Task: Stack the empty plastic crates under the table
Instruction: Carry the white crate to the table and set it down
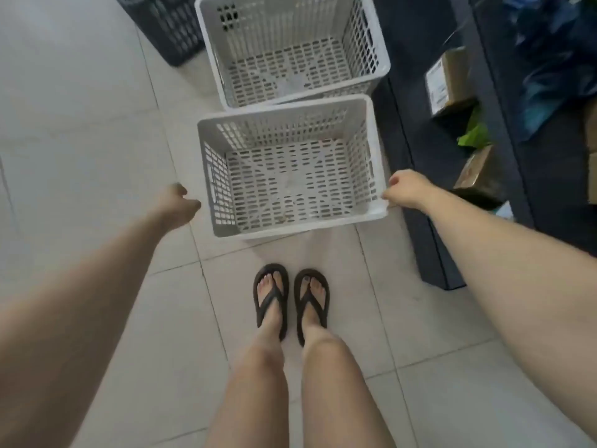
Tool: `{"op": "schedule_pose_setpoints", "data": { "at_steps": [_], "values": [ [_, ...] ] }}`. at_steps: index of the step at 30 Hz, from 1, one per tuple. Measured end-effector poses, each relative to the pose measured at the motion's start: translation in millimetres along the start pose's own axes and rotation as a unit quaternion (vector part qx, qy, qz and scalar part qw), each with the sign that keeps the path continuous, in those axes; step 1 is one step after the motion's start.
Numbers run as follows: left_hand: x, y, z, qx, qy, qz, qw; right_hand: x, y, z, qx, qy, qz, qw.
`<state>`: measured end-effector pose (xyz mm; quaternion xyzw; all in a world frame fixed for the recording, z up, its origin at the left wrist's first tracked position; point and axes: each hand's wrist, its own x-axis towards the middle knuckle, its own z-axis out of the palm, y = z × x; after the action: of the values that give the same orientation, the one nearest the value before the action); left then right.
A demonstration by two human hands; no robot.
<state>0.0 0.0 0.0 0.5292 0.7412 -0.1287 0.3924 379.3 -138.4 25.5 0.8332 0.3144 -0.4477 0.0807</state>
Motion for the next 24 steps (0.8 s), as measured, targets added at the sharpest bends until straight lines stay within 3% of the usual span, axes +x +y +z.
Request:
{"op": "schedule_pose_setpoints", "data": {
  "at_steps": [3, 6, 9, 12, 17, 24],
  "values": [
    [58.3, -2.1, 45.3, -0.041, 0.039, -0.03, 0.998, 78.1, 3.5, 32.3, 0.037, 0.048, 0.036, 0.998],
    [120.8, -9.7, 88.0, -0.121, 0.023, -0.043, 0.991, 154.0, 11.6, 60.4, 0.117, 0.116, 0.061, 0.984],
    [171.1, -26.7, 111.5, -0.204, 0.021, -0.041, 0.978, 211.6, 17.8, 77.2, 0.289, 0.156, 0.087, 0.94],
    [190.1, -28.5, 116.2, -0.274, 0.046, -0.06, 0.959, 232.7, 23.2, 79.3, 0.379, 0.165, 0.085, 0.907],
    [137.7, -31.1, 86.1, -0.272, 0.046, -0.055, 0.96, 169.4, 31.6, 76.5, 0.423, 0.161, 0.103, 0.886],
    [-12.2, -42.9, 5.5, -0.234, 0.015, -0.024, 0.972, -10.9, 76.1, 63.4, 0.479, 0.132, 0.191, 0.846]
  ]
}}
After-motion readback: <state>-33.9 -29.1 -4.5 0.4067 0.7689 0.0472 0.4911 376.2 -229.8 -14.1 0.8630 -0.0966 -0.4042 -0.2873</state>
